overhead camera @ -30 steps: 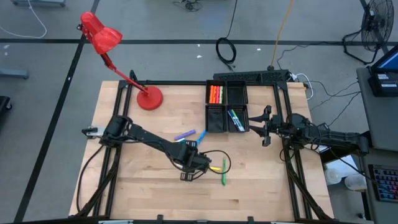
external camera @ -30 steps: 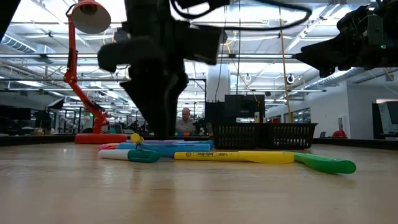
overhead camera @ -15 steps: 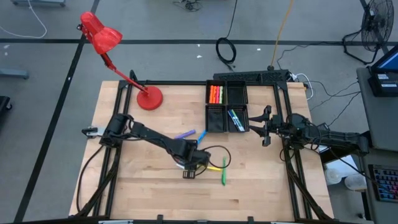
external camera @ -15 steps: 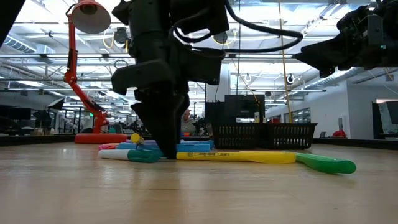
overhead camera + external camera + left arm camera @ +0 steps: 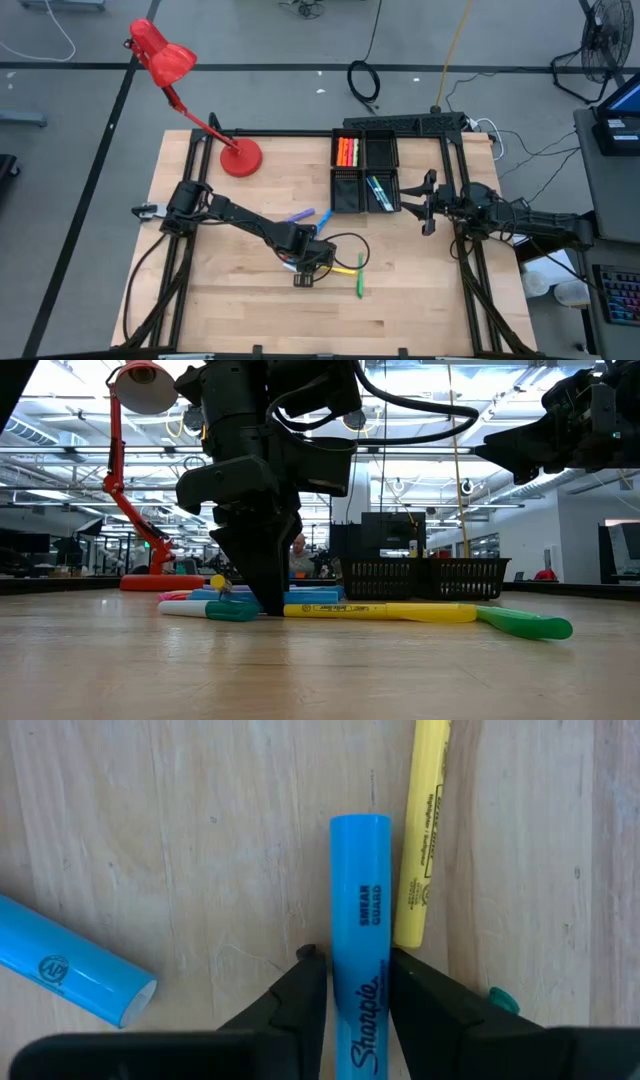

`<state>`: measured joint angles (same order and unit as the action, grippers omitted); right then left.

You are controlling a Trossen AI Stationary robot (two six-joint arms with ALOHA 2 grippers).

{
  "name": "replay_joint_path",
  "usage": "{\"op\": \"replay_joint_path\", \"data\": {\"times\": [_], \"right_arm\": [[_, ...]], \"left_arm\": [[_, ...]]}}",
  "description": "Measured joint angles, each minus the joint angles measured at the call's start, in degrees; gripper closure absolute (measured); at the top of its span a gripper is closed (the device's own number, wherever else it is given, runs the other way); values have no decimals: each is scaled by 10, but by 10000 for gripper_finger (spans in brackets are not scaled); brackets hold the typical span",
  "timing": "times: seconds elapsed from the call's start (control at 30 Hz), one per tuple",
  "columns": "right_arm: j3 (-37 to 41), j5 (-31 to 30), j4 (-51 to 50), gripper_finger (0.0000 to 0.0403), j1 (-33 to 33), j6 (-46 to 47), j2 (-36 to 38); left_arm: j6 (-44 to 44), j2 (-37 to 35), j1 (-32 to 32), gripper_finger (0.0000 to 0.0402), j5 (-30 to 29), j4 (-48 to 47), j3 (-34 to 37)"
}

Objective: Pick & Place Markers
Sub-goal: Put the blue highlighter pen into the top left black bin

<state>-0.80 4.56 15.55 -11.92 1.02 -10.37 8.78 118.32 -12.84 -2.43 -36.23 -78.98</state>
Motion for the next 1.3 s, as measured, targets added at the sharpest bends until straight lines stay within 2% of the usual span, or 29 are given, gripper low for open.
{"op": "replay_joint_path", "data": {"times": [0.87,1.17,1.3], "right_arm": [[0,0,0,257,0,0,0],[0,0,0,257,0,0,0],[0,0,0,257,0,0,0]], "left_arm": [[-7,2,0,299,-4,6,1],[-40,-11,0,328,-6,21,4],[-41,-18,3,328,-29,34,5]]}}
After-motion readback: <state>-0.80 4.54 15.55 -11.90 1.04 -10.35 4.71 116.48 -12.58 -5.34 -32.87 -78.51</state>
